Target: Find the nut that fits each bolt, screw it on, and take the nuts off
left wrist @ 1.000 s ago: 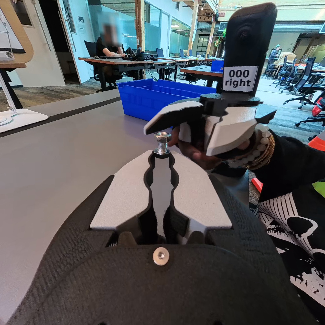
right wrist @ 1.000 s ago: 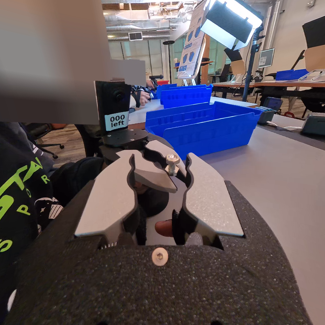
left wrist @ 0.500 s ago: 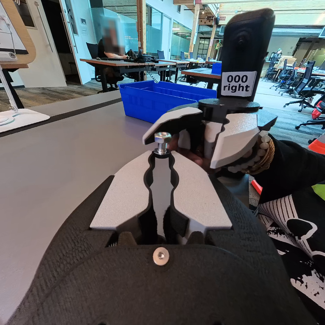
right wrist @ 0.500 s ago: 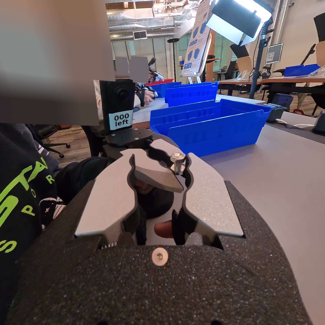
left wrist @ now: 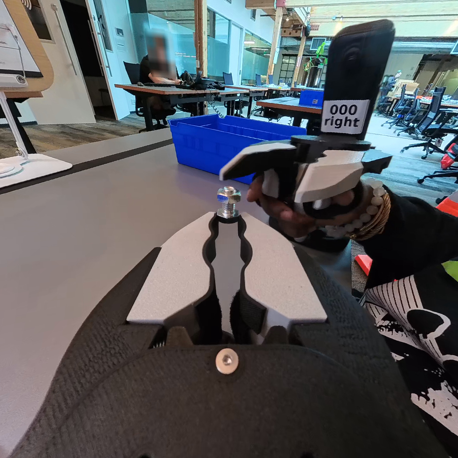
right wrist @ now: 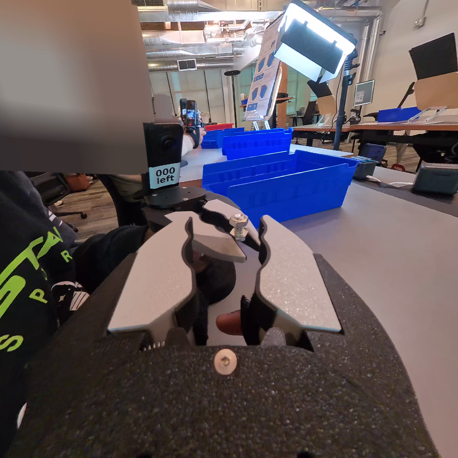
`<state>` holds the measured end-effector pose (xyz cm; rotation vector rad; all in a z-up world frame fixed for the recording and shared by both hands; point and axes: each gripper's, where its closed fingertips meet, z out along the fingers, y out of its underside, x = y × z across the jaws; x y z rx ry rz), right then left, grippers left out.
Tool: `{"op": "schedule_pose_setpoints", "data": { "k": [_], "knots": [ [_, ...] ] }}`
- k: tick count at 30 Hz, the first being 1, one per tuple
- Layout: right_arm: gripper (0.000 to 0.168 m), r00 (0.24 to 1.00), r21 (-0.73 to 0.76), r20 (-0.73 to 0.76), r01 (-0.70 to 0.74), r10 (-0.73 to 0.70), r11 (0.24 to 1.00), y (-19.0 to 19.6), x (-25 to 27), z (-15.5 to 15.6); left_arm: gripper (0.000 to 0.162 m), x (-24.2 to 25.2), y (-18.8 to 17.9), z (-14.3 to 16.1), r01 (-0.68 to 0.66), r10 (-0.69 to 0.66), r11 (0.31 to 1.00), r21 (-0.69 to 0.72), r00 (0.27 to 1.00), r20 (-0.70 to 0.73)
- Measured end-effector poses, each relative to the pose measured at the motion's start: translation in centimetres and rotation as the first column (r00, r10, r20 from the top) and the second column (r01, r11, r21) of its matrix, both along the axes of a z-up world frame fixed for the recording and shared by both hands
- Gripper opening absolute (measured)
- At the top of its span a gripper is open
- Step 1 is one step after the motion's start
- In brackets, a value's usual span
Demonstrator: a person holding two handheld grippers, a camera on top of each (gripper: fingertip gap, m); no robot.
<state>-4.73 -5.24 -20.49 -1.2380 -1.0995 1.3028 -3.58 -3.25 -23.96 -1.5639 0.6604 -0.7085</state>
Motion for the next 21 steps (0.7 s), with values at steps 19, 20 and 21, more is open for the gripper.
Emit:
{"op": "schedule_pose_setpoints", "data": {
  "k": [19,20,21],
  "knots": [
    [0.056,0.997,0.014,0.051,-0.051,0.051,0.999,-0.9,-1.7,-0.8,0.015,0.0,0.0,-0.1,0.001,-0.001,1.000,0.000,1.000,-0.005],
    [0.056,0.998,0.014,0.050,-0.044,0.043,0.999,-0.9,-1.5,-0.8,0.015,0.0,0.0,-0.1,0.002,-0.002,1.000,-0.001,1.000,-0.004],
    [0.053,0.998,0.013,0.050,-0.037,0.037,0.999,-0.9,-1.2,-0.8,0.015,0.0,0.0,-0.1,-0.001,0.001,1.000,-0.002,1.000,-0.003]
  ]
}}
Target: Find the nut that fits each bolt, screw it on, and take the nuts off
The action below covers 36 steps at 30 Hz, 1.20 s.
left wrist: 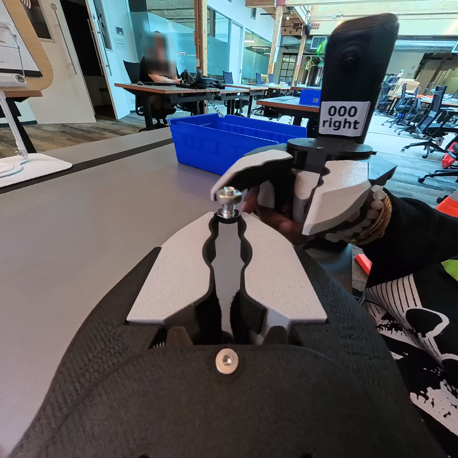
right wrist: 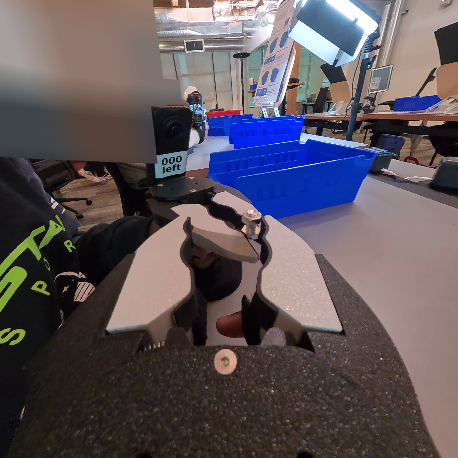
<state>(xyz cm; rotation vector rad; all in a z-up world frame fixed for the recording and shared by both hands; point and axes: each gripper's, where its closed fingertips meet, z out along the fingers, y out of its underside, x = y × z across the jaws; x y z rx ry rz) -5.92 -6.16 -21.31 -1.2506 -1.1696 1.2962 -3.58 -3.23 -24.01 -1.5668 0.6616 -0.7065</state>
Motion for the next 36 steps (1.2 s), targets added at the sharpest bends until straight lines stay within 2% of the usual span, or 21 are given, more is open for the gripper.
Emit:
{"op": "schedule_pose_setpoints", "data": {
  "k": [2,4,6,10,15,18,25,36],
  "knots": [
    [0.049,1.000,-0.004,-0.003,0.013,-0.013,1.000,0.0,0.6,0.0,0.015,0.0,0.0,0.0,-0.001,0.001,1.000,0.001,1.000,0.000],
    [0.030,1.000,-0.006,-0.015,-0.010,0.010,1.000,-0.4,1.3,0.1,0.015,-0.1,0.1,0.0,-0.006,0.006,1.000,-0.002,1.000,0.004],
    [0.029,0.999,-0.014,-0.039,-0.017,0.017,1.000,-0.5,1.8,0.5,0.015,-0.1,0.1,0.0,-0.004,0.004,1.000,-0.005,1.000,0.006],
    [0.033,0.998,-0.013,-0.053,0.019,-0.020,1.000,0.4,1.9,0.7,0.015,0.0,0.1,0.0,-0.001,0.001,1.000,-0.004,1.000,-0.001],
    [0.056,0.999,-0.019,-0.038,0.009,-0.010,1.000,0.8,0.3,0.2,0.015,0.1,0.0,-0.1,0.006,-0.006,1.000,-0.003,1.000,-0.005],
    [0.061,0.999,-0.021,-0.030,-0.017,0.017,1.000,0.7,-0.8,0.0,0.015,0.2,-0.1,-0.1,0.011,-0.011,1.000,-0.002,1.000,-0.011],
    [0.057,0.999,0.007,-0.011,-0.047,0.047,0.999,0.1,-1.8,0.0,0.015,0.2,-0.1,-0.2,0.013,-0.013,1.000,-0.003,1.000,-0.013],
    [0.048,1.000,-0.004,-0.019,0.005,-0.005,1.000,0.2,0.3,0.0,0.015,0.0,0.1,0.0,0.000,0.000,1.000,0.000,1.000,0.004]
  ]
}}
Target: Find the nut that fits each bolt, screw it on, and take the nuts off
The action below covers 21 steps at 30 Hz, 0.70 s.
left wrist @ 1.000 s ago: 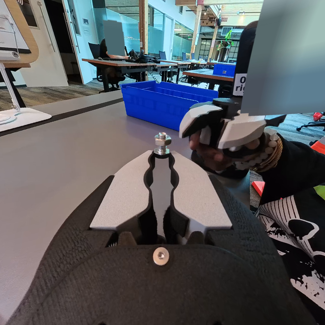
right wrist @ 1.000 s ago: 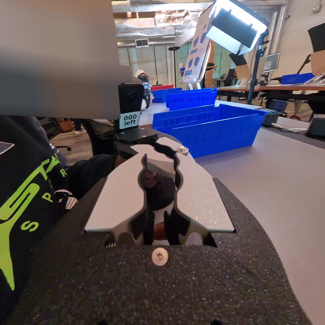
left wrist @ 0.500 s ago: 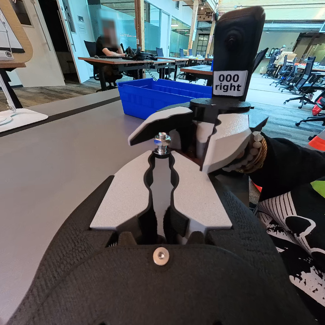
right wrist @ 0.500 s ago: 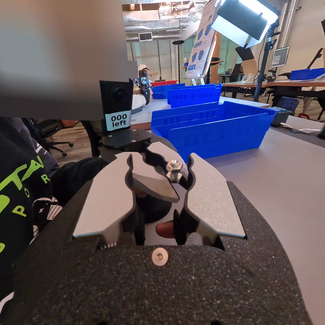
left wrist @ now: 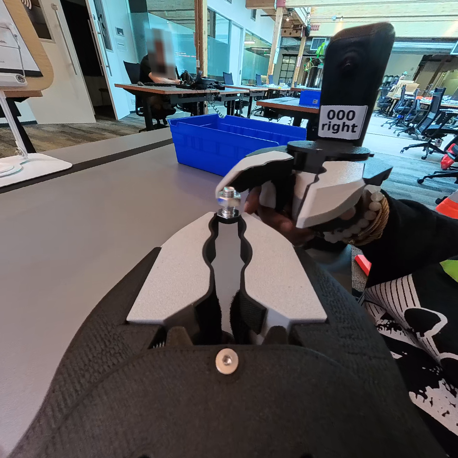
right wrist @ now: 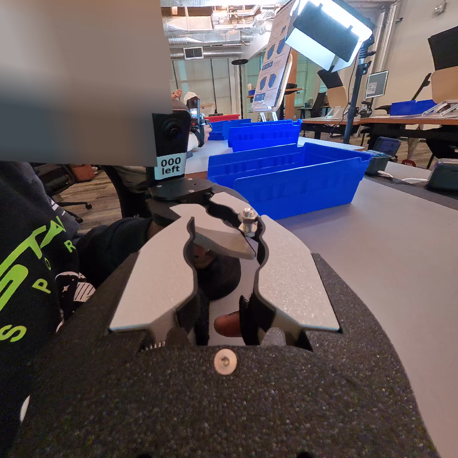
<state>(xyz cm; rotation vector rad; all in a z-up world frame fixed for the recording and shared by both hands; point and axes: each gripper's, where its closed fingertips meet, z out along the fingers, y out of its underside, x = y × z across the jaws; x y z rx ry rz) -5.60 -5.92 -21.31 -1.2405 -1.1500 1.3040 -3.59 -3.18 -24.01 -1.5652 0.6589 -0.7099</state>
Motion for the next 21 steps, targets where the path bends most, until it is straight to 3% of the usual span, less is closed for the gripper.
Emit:
{"op": "schedule_pose_setpoints", "data": {
  "k": [3,5,13,21],
  "knots": [
    [0.027,1.000,0.004,-0.002,-0.021,0.021,1.000,-0.4,1.1,0.0,0.015,-0.1,0.1,0.0,-0.004,0.004,1.000,-0.003,1.000,0.002],
    [0.026,1.000,0.001,-0.013,-0.017,0.017,1.000,-0.3,1.5,0.2,0.015,0.0,0.1,0.0,-0.003,0.003,1.000,-0.004,1.000,0.003],
    [0.052,1.000,-0.007,-0.026,-0.002,0.002,1.000,0.7,-0.5,0.2,0.015,0.1,0.0,-0.1,0.005,-0.005,1.000,0.000,1.000,-0.012],
    [0.052,0.999,0.006,0.003,-0.052,0.052,0.999,0.1,-2.1,-0.2,0.015,0.2,0.0,-0.2,0.006,-0.006,1.000,0.000,1.000,-0.014]
  ]
}}
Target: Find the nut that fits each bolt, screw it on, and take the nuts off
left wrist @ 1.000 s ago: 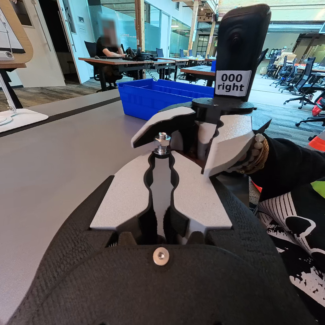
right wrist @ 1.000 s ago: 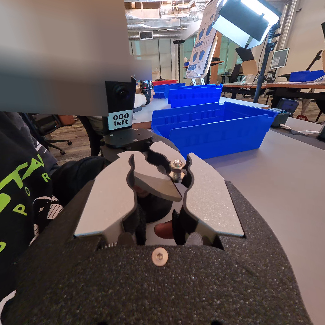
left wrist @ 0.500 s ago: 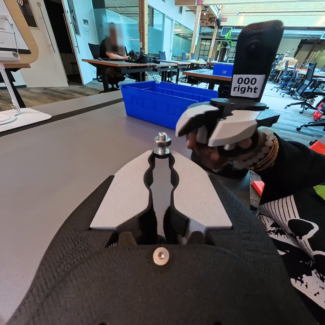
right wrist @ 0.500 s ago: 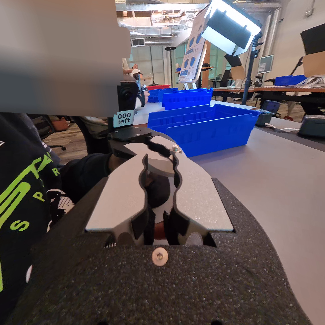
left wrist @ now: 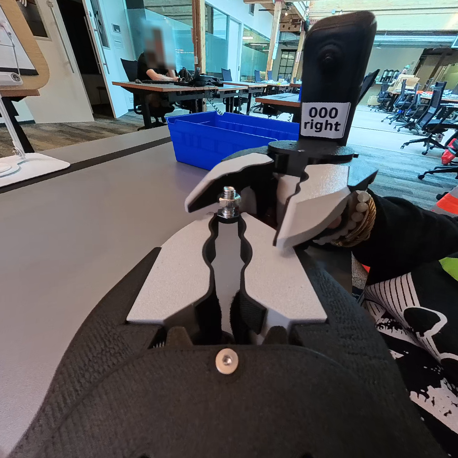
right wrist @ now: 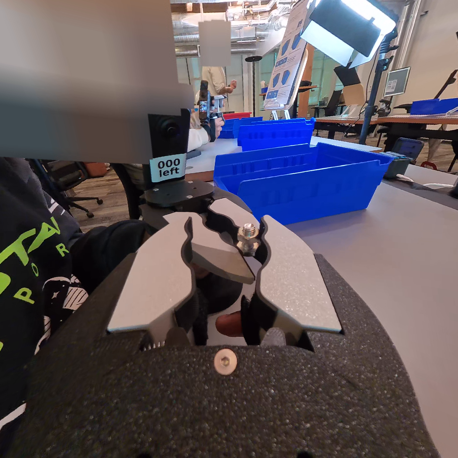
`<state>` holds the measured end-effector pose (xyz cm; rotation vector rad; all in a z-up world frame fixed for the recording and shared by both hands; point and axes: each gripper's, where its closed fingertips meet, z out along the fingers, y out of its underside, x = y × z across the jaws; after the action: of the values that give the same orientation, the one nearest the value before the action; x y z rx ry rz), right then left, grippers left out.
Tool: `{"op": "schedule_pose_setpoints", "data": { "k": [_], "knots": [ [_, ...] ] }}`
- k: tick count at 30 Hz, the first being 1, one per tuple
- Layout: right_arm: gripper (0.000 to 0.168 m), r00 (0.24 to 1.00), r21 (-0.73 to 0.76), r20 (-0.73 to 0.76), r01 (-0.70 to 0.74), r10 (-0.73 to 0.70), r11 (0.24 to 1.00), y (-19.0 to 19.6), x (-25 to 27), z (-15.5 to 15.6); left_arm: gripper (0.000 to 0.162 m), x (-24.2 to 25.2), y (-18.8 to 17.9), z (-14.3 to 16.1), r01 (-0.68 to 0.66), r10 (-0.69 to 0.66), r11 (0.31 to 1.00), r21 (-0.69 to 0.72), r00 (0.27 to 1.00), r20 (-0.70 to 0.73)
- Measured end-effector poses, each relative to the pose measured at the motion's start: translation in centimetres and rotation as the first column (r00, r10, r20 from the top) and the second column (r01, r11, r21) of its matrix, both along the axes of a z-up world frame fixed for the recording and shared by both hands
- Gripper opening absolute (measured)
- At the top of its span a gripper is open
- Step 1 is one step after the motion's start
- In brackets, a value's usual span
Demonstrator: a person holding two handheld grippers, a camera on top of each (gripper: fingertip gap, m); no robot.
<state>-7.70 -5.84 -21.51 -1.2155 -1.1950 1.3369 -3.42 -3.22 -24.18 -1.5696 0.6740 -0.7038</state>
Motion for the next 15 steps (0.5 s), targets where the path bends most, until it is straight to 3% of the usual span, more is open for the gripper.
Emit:
{"op": "schedule_pose_setpoints", "data": {
  "k": [6,8,9,15],
  "knots": [
    [0.049,0.999,-0.009,0.003,0.041,-0.041,0.999,0.1,1.5,0.0,0.015,-0.2,0.1,0.1,-0.011,0.011,1.000,-0.001,1.000,0.013],
    [0.041,0.999,-0.013,0.011,0.051,-0.051,0.999,0.0,2.4,-0.1,0.015,-0.3,0.1,0.1,-0.014,0.014,1.000,-0.002,1.000,0.017],
    [0.029,0.999,-0.011,0.015,0.034,-0.034,0.999,-0.4,2.9,-0.1,0.015,-0.3,0.2,0.1,-0.016,0.016,1.000,-0.003,1.000,0.017],
    [0.022,0.995,0.023,0.041,0.094,-0.095,0.995,0.4,4.1,0.7,0.015,-0.2,0.1,0.0,-0.015,0.015,1.000,0.000,1.000,0.002]
  ]
}}
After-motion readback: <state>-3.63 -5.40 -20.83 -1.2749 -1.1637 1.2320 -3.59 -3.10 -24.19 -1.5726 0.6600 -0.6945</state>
